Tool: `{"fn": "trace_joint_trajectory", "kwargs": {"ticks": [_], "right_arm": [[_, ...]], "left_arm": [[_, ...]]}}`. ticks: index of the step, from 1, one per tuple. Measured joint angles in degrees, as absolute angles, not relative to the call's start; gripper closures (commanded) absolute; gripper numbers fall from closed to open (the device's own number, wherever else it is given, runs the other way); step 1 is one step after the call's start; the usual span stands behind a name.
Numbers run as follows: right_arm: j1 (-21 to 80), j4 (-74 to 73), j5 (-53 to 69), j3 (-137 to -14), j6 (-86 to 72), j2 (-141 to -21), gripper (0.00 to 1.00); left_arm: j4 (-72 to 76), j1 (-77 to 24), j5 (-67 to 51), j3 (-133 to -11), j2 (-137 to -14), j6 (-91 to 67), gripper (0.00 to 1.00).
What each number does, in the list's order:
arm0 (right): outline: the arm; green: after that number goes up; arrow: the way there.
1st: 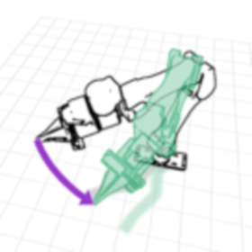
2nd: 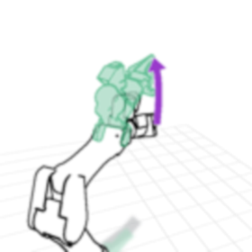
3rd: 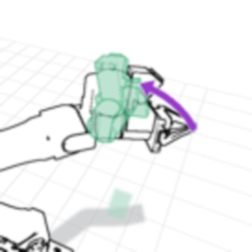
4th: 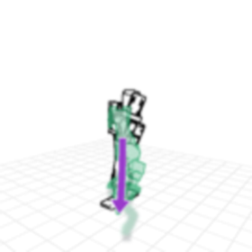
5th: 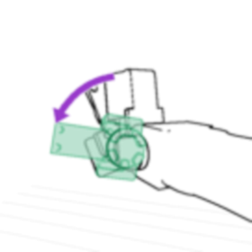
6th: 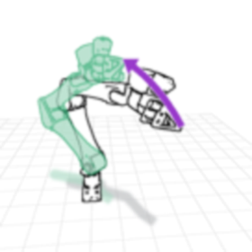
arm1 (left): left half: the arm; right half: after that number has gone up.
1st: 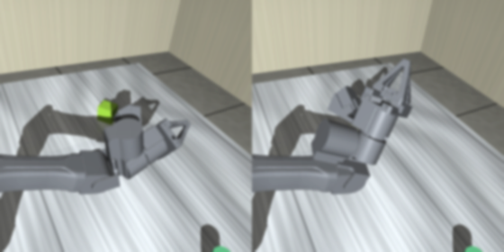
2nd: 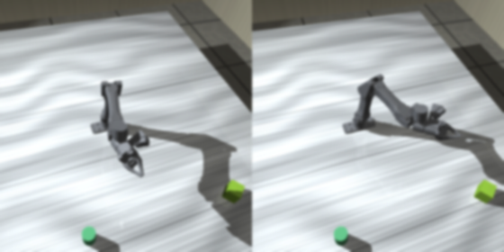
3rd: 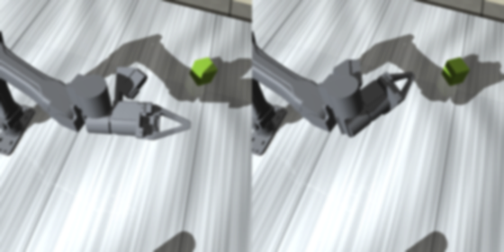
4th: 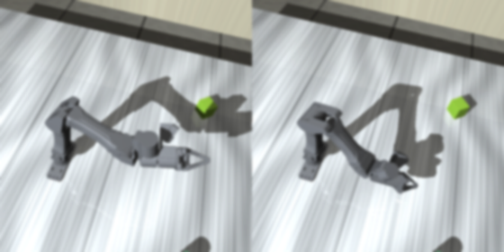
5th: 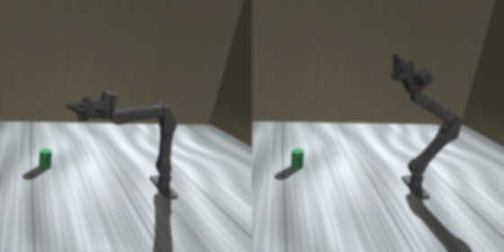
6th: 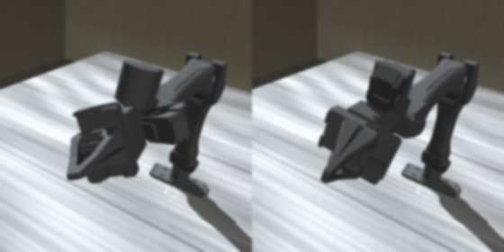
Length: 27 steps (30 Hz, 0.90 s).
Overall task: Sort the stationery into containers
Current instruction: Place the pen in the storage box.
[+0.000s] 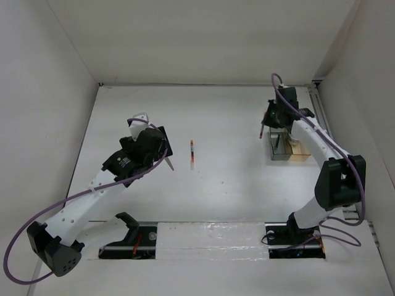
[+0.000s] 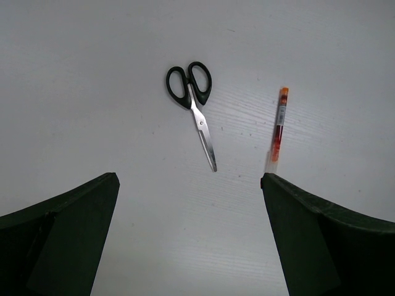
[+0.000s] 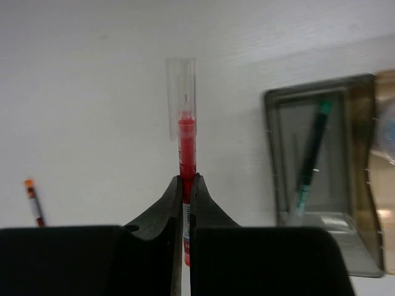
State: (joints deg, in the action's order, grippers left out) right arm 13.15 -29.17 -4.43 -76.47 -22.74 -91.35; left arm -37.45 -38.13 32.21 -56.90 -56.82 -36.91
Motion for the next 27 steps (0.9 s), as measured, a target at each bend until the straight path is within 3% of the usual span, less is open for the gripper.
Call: {"fn": "trace_joint_trajectory", "kwargs": {"ticks": [7, 27], "right_arm": [[1.26, -28.10, -3.84, -64.69, -24.29, -91.02, 1.00], [-1.85, -27.83, -5.80, -66.98, -23.70, -95.85, 1.00]], "left_arm": [[-36.97, -38.13, 31.90, -56.90, -54.98, -36.69, 0.00], [-36.14, -38.13, 30.79, -56.90, -55.18, -35.35, 0.00]]}}
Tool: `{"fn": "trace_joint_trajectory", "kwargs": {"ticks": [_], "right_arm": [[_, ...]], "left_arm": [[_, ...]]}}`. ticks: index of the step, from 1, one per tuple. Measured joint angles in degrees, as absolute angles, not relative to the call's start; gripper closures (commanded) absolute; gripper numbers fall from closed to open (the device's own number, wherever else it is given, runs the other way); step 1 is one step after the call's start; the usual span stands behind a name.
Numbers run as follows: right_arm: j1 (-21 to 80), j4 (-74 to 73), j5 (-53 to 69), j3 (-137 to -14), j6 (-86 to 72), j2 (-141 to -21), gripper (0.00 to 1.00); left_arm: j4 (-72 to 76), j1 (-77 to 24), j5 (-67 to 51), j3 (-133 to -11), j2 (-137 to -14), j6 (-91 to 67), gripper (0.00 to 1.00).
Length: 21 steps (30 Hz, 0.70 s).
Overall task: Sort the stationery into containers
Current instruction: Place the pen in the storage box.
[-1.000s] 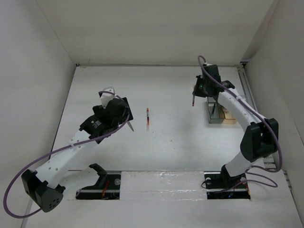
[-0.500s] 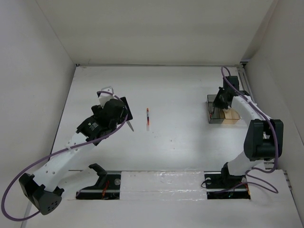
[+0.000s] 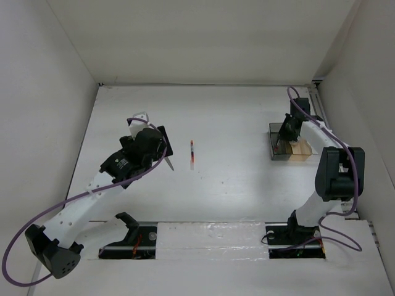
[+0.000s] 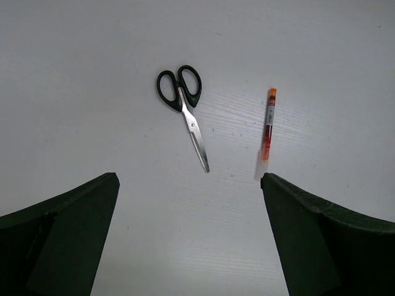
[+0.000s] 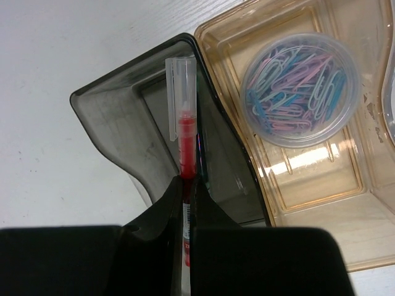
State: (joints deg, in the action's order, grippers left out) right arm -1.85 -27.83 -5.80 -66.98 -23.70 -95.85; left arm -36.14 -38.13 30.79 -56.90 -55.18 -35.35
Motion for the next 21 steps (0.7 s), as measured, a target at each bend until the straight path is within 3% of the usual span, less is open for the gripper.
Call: {"fn": "trace_joint_trajectory", "kwargs": {"ticks": [5, 7, 8, 16, 21], "right_arm": [[-1.83, -27.81, -6.09, -66.98, -23.59, -95.85, 0.59], [-1.48, -27.83, -6.26, -66.98, -23.38, -95.85, 0.51], [-1.30, -27.90, -6.46, -66.98, -23.38, -95.74, 0.38], [4.91, -30.22, -9.04, -68.16, -24.49, -91.20, 0.36], [18.61, -30.20, -11.33, -71.57, -27.11, -88.36, 0.35]], "left_arm": [[-36.12, -38.13, 30.59, -56.90, -55.35, -35.35, 0.00], [-36.12, -38.13, 30.57, -56.90, -55.35, -35.35, 0.00], [-36.10, -38.13, 30.57, -56.90, -55.35, -35.35, 0.00], [-35.99, -38.13, 30.65, -56.90, -55.35, -35.40, 0.00], [-36.77, -38.13, 32.75, -56.90, -55.35, -37.06, 0.00]]}}
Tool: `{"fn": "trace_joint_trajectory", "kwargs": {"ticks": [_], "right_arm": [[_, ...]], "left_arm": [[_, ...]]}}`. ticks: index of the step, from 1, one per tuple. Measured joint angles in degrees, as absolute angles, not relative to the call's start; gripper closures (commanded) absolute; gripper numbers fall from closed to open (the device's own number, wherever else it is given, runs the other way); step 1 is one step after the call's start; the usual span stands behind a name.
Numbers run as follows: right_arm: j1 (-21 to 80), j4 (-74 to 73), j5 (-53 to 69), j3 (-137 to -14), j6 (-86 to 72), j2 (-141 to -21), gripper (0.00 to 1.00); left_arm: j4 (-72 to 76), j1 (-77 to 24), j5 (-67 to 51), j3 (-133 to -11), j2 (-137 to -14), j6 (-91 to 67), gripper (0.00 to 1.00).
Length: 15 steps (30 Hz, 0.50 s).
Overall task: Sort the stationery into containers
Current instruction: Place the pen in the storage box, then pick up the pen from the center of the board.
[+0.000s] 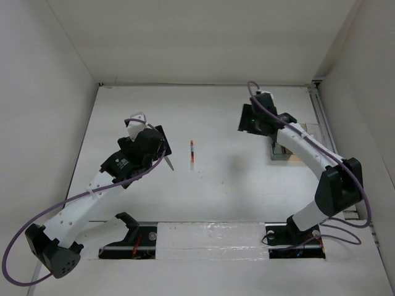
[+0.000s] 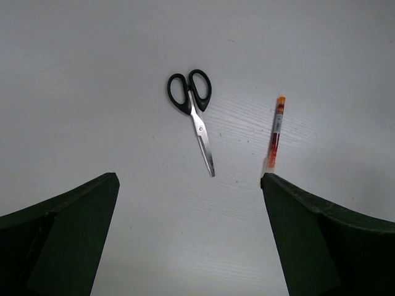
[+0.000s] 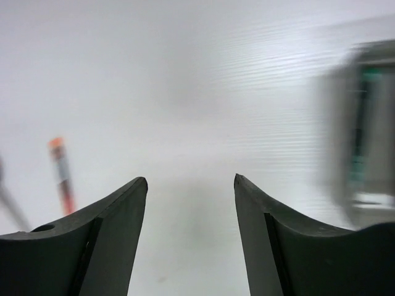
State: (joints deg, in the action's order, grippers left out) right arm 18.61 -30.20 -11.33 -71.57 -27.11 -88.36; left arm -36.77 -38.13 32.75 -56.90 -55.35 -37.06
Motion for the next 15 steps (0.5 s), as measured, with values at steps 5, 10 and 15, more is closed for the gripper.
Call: {"fn": "trace_joint_trajectory", "kwargs": {"ticks": [5, 10, 15], "right_arm": [[34.26, -27.49, -10.37, -77.95, -30.33, -94.35, 0.36], [42.28, -28.77, -11.11, -93.43, -32.03, -111.68, 0.38], [46.06, -33.50, -12.16, -106.91, -32.38, -125.89, 0.39]], "left_arm": [[-38.81, -38.13, 36.25, -56.90, -55.24, -40.25, 0.00], [-40.60, -38.13, 38.63, -56.90, -54.50, -42.72, 0.00], [-41.47, -38.13, 40.01, -56.93, -53.34, -43.97, 0.00]]}}
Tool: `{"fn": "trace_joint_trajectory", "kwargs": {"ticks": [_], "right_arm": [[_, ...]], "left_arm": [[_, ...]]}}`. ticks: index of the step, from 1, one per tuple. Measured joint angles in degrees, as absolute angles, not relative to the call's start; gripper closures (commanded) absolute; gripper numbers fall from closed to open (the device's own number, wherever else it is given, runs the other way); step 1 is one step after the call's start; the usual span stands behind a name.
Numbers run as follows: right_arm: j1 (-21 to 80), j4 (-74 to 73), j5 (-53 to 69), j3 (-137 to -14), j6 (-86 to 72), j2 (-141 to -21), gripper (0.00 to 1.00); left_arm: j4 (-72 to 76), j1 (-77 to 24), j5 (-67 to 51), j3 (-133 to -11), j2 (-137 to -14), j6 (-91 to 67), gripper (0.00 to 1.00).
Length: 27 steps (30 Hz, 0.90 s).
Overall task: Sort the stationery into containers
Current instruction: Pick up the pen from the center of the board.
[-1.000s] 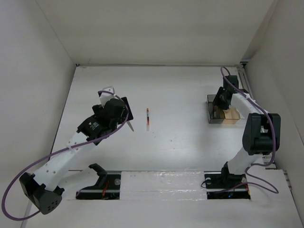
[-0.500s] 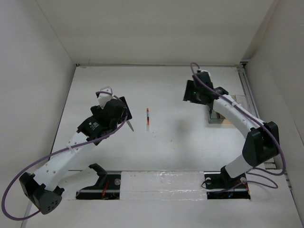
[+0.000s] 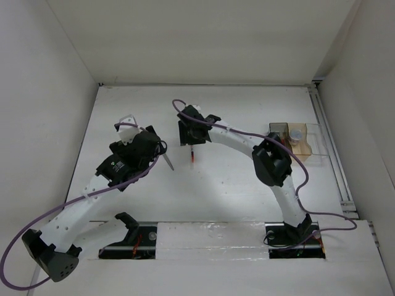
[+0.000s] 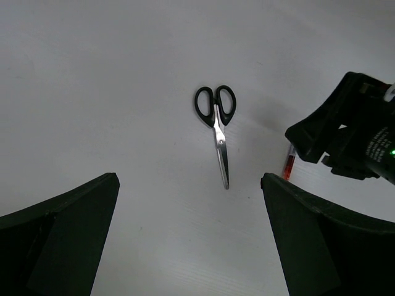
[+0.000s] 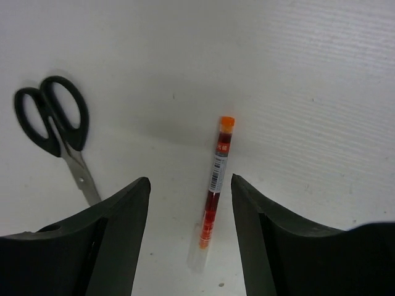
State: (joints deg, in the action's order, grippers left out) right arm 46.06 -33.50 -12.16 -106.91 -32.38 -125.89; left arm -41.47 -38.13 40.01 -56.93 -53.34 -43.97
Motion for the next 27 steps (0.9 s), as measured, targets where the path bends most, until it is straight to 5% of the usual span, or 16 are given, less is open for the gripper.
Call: {"fn": "trace_joint_trajectory", "kwargs": {"ticks": [17, 27], "right_arm": [[47.90, -39.03, -14.35, -106.96, -32.84, -128.73, 0.48], [49.58, -39.05, -14.48, -105.86, -32.80, -130.28, 0.68]], "left_arm": [[-41.43, -38.13, 39.81, -56.93, -52.99, -43.97, 0.00], [-41.43, -38.13, 39.66, -56.93, -52.25, -43.97, 0.00]]}}
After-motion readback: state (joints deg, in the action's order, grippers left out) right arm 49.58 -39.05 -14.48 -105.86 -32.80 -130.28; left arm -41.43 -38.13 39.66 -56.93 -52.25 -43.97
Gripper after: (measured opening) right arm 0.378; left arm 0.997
